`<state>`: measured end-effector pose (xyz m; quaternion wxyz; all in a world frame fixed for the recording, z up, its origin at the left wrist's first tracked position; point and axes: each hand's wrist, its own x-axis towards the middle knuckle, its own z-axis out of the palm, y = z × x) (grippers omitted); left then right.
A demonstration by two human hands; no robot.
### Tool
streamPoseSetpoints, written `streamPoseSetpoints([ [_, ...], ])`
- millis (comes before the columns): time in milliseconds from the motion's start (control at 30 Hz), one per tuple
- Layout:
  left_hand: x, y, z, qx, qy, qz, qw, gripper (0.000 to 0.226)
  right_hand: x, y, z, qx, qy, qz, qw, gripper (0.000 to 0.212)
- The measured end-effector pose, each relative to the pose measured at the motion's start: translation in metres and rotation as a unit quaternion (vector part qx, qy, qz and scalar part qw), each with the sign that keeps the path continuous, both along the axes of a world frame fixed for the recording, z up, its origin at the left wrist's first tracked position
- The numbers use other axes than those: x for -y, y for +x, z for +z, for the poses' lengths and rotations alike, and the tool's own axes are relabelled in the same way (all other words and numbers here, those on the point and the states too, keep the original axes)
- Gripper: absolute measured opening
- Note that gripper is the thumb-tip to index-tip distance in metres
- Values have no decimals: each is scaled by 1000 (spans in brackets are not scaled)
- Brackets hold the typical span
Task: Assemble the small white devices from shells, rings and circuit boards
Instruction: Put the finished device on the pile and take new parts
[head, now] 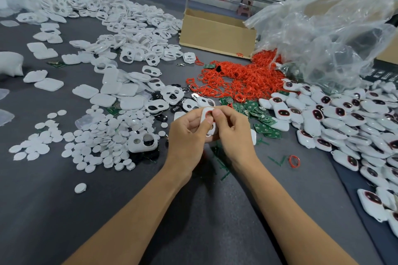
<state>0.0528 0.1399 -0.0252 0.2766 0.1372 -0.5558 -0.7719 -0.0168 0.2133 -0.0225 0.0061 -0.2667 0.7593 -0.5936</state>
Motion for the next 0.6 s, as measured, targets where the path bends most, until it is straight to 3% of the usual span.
streamPoseSetpoints([
  [167,1,-2,-1,-2,5,6,1000,23,-4,2,-1,74,-46,61,994,19],
  [300,4,-1,-2,15,17,55,998,17,-8,0,3,105,-97,48,989,14],
  [433,4,0,-6,17,-106,78,991,22,-12,-1,8,114,-127,41,984,12],
  [500,1,-1,-6,22,-119,33,992,34,-13,-1,10,89,-109,44,989,14],
  [600,-2,-3,-8,33,-132,-14,991,39,-13,-1,10,-4,-5,54,999,25],
])
